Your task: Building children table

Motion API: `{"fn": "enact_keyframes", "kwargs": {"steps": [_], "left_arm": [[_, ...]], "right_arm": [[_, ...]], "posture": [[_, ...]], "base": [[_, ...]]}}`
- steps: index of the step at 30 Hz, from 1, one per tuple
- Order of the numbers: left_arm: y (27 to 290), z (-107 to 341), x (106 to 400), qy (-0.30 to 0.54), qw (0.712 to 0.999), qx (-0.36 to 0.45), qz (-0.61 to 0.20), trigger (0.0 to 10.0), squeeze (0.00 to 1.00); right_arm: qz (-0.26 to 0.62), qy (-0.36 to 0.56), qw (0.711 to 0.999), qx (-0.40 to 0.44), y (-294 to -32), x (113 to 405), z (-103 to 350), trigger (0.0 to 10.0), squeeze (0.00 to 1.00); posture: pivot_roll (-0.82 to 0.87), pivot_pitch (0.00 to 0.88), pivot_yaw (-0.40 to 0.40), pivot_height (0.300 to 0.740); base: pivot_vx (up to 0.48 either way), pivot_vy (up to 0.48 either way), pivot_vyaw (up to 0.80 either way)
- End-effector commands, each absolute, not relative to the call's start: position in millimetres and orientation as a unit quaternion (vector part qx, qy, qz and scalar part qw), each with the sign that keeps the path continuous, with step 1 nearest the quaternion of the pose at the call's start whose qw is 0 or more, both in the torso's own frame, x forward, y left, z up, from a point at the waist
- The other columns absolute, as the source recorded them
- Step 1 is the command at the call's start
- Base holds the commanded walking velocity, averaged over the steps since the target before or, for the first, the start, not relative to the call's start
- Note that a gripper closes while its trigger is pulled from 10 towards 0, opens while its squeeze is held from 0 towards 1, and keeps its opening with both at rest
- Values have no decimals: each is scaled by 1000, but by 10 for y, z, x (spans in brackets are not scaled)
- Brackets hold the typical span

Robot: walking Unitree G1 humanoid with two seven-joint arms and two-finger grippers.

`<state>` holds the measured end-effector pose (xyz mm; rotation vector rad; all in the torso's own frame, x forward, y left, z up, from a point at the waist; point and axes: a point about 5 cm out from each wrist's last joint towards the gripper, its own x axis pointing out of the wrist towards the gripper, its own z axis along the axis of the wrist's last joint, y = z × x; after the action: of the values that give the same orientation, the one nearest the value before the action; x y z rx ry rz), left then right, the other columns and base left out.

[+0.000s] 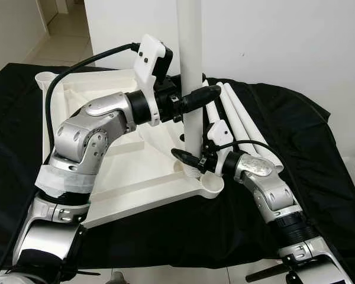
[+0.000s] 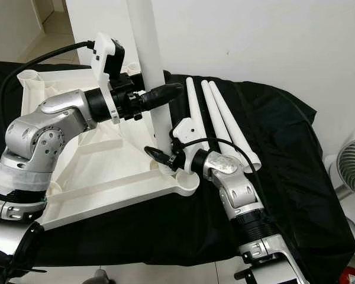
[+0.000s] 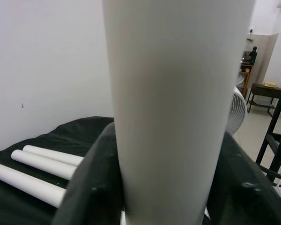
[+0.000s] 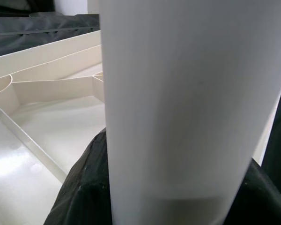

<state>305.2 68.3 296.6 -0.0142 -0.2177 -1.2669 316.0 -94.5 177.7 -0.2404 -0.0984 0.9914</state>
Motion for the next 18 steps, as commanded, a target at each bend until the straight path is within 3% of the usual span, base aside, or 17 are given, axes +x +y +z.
{"fn": "enact_keyframes", "kwargs": {"steps": [1,9,10,11,12,18], "left_arm": [[630,2970,3011,-91,773,7,-628,0,0],[635,3021,3099,-89,799,20,-595,0,0],[624,3029,3162,-79,818,33,-569,3373,0],[621,3032,3183,-77,824,40,-560,3373,0],[607,3040,3202,-70,830,45,-551,10000,0],[568,3140,3274,-57,853,51,-516,10000,0]], "right_arm": [[466,-53,875,-122,-979,3174,1788,10000,0],[452,-45,882,-126,-980,3220,1758,10000,0],[445,-45,887,-114,-971,3243,1773,10000,1000],[442,-46,889,-110,-968,3252,1781,10000,1000],[440,-50,890,-109,-962,3256,1789,10000,1000],[414,-65,902,-108,-925,3299,1820,10000,1000]], "posture": [[66,0,-64,740],[71,0,-63,740],[72,0,-64,740],[72,0,-64,740],[72,0,-65,740],[73,0,-66,740]], "base": [[0,0,0],[0,0,0],[0,0,0],[0,0,0],[0,0,0],[0,0,0]]}}
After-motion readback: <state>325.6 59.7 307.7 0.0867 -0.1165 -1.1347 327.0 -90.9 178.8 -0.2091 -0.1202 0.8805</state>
